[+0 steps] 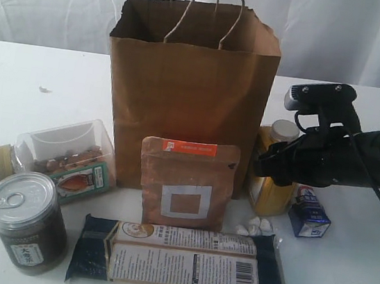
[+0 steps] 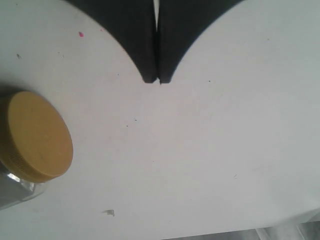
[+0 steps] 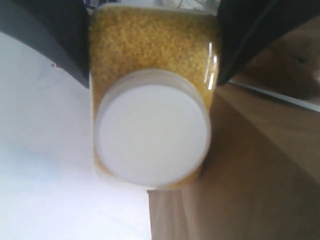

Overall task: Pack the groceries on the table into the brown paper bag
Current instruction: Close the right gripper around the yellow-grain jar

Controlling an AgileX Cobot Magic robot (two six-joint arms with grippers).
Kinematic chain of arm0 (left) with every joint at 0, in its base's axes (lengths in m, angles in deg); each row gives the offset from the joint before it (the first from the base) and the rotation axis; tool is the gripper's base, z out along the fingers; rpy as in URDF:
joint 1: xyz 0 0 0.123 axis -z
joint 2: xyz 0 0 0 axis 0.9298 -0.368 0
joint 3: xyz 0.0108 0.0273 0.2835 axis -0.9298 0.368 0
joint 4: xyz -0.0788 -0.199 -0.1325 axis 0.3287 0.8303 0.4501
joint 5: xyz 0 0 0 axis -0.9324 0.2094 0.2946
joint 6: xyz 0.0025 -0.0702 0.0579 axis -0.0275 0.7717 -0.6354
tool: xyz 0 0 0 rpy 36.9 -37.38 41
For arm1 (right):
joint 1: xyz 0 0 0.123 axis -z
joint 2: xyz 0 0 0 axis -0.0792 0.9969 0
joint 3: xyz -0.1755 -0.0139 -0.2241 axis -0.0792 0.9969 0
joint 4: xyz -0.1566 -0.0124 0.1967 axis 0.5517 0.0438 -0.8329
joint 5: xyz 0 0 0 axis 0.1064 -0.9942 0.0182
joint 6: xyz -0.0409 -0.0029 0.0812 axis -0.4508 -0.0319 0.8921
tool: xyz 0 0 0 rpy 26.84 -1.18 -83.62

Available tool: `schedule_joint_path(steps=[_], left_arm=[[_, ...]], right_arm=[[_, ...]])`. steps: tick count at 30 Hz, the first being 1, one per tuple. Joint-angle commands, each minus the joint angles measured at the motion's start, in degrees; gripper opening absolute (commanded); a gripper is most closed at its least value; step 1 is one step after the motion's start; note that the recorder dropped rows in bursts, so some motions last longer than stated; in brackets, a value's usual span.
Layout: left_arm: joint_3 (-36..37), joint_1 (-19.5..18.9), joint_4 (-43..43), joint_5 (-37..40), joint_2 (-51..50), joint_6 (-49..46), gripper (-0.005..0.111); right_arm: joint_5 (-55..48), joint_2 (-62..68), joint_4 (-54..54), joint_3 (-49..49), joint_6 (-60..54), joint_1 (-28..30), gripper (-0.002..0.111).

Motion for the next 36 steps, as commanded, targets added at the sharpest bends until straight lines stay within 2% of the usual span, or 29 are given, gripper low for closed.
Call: schedule_joint_path(steps=[1, 11, 17, 36], left_arm=[[0.21, 0.13, 0.14, -0.03, 0.27, -0.1, 0.0], [0.21, 0.13, 0.14, -0.03, 0.27, -0.1, 0.0], [0.21, 0.13, 0.14, -0.03, 0.27, -0.1, 0.0], [0.21, 0.13, 0.14, -0.03, 0.27, -0.1, 0.0]], right_arm=[[0.77, -0.06, -0.11, -0.1, -0.42, 0.04, 0.024], [0.77, -0.06, -0.11, -0.1, -0.42, 0.04, 0.021], [0.66, -0.46, -0.11, -0.1, -0.27, 0.04, 0.0], [1.85, -12.01, -0.11, -0.1, -0.27, 0.04, 0.0]])
